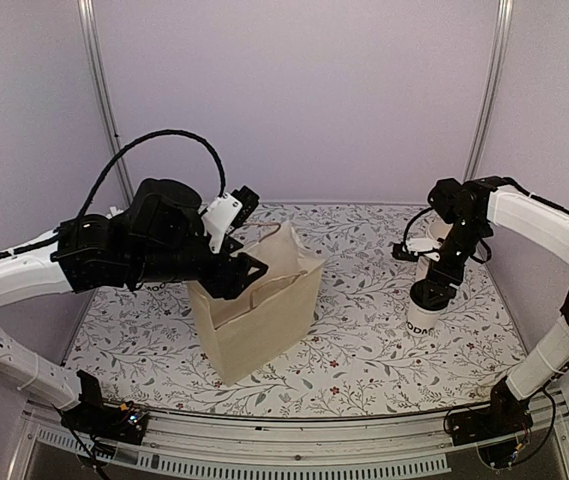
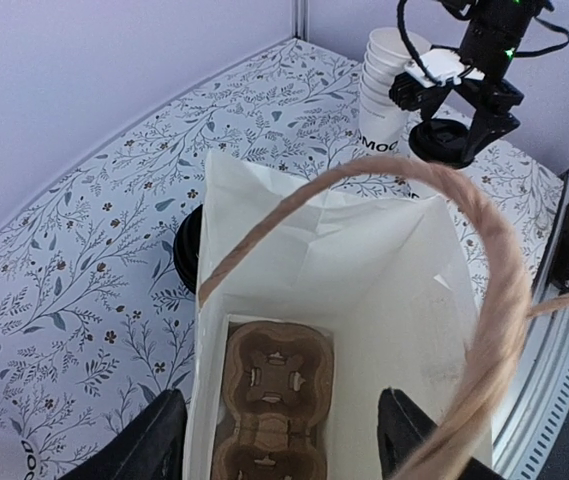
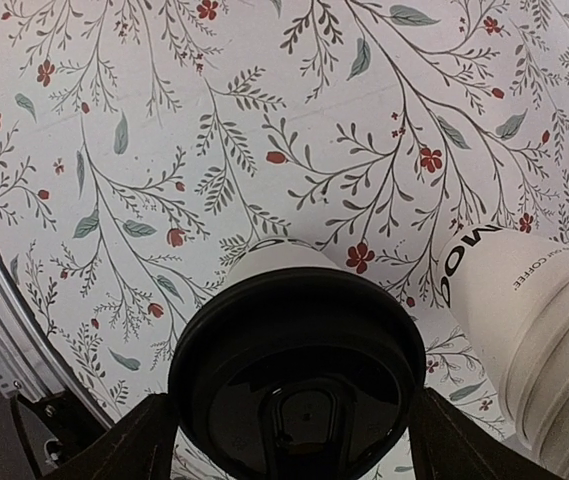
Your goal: Pack the takeout coffee
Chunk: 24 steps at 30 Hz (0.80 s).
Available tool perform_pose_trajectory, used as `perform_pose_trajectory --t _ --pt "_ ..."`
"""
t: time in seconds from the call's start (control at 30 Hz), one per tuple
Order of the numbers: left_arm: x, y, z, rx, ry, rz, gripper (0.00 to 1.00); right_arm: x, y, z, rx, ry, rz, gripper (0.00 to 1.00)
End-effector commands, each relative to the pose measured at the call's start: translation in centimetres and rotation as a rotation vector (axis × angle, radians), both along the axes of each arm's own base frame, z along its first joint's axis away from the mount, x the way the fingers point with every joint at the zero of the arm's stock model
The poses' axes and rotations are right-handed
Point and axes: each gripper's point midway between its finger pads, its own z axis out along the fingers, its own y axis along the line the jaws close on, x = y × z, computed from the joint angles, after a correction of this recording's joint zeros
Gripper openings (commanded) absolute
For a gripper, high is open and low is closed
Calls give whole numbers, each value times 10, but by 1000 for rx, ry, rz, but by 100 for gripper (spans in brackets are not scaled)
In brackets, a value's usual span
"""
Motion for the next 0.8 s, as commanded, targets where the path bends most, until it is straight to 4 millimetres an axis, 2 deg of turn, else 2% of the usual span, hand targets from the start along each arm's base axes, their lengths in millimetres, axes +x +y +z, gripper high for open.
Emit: perform_pose_trajectory --t 0.0,0.17,0.3,0.37,0.77 --pt "2 4 9 -49 -11 8 67 1 3 14 15 6 -19 83" --pt "2 4 10 -55 -17 5 67 -1 2 21 18 -4 -18 84" --pt "3 3 8 -48 -17 2 67 -4 0 13 11 17 -28 95" --pt "3 2 8 -50 -15 1 67 -6 0 8 6 33 -29 97" --pt "2 4 8 -60 -9 5 67 -9 2 -4 10 72 -26 92"
